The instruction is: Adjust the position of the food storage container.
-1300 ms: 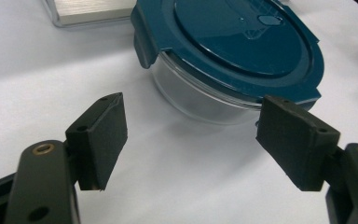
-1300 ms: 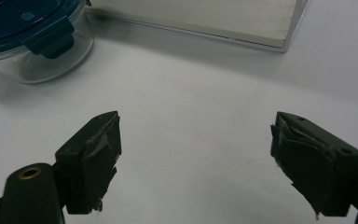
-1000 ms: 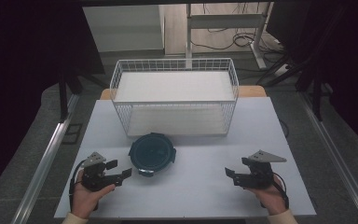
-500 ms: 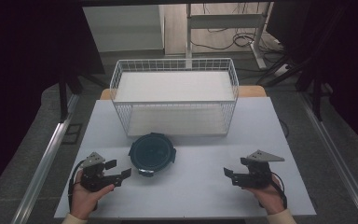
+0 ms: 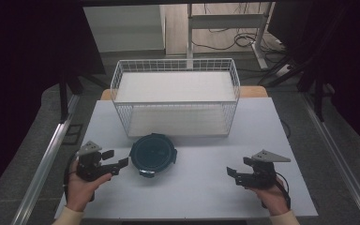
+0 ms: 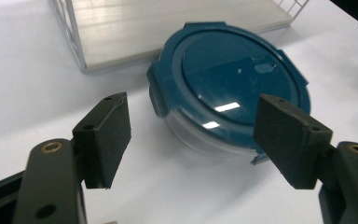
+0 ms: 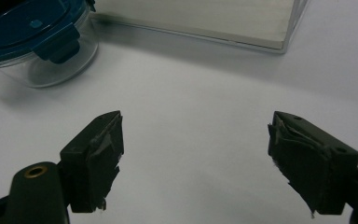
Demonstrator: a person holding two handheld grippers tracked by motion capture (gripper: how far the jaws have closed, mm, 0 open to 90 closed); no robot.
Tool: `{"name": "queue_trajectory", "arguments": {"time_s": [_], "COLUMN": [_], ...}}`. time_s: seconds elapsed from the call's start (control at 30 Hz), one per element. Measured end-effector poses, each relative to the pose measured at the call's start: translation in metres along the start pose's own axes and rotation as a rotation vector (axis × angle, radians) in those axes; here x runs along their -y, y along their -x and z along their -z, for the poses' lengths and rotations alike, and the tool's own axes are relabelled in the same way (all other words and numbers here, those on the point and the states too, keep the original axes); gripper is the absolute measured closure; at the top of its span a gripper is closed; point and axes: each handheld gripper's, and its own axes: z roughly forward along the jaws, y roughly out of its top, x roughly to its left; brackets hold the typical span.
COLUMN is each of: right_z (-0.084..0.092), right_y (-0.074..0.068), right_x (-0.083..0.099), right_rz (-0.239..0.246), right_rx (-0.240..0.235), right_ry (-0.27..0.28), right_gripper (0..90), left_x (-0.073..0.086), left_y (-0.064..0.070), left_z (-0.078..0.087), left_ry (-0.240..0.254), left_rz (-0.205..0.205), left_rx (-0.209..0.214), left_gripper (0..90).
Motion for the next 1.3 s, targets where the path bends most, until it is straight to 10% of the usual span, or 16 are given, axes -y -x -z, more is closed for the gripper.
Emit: {"name": "queue_trajectory", "arguments": {"time_s": [0.3,0.77,1.3], "right_z": [-0.002,-0.005,-0.008], "right_y": [0.003,0.005,0.009], "right_x": [0.002,0.004,0.006], "right_rz": [-0.003,-0.005,-0.013], "right_rx": [0.009,0.02,0.048], "right_ry": [-0.013,-0.024,-0.04], "right_gripper": [17.8,17.8,17.8], "left_x": [-0.046,-0.069,-0.074], "left_y": [-0.01,-0.012,-0.021], "left_z": [0.012,-0.028,-0.078], "left_ry": [-0.013,-0.08,-0.206], "left_rz": [-0.042,-0.094,-0.109], "left_rx": [-0.01,-0.029,-0.044], "left_gripper": [32.8,45.1,89.7]}}
